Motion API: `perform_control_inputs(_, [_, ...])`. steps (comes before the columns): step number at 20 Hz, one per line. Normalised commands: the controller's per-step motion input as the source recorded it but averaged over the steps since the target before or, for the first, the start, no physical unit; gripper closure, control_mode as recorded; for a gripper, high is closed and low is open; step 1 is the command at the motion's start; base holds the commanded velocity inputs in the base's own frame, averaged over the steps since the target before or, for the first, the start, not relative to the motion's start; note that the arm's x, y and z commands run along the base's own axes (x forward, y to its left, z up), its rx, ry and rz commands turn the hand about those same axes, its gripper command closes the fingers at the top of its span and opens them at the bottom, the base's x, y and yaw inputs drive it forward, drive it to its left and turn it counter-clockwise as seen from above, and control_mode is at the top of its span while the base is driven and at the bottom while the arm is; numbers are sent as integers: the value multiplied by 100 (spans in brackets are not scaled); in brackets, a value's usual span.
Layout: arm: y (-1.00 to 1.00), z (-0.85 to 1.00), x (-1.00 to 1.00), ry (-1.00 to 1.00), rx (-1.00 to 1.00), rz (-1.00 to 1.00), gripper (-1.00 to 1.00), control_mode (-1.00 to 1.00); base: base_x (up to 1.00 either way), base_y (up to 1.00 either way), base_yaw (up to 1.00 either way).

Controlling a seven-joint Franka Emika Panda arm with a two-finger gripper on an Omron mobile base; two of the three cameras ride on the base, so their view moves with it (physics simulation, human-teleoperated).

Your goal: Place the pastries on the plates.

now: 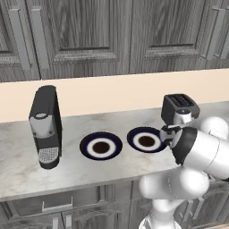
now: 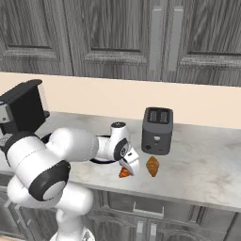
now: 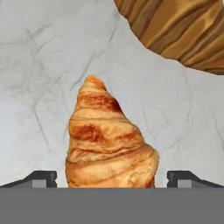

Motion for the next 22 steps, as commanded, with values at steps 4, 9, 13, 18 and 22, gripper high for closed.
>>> perform_control_inputs(4, [-7, -23, 19, 0, 0, 0, -100, -100, 0, 0, 0])
perform_control_inputs(9, [-1, -12, 7, 1, 0, 0, 100, -100, 0, 0, 0])
perform_control_inputs(13, [0, 0, 0, 3, 0, 0, 100, -100, 0, 0, 0])
perform_control_inputs(18, [0, 12, 0, 1, 1, 1, 100, -100, 0, 0, 0])
perform_control_inputs(22, [23, 51, 3, 0, 5, 0, 100, -100, 0, 0, 0])
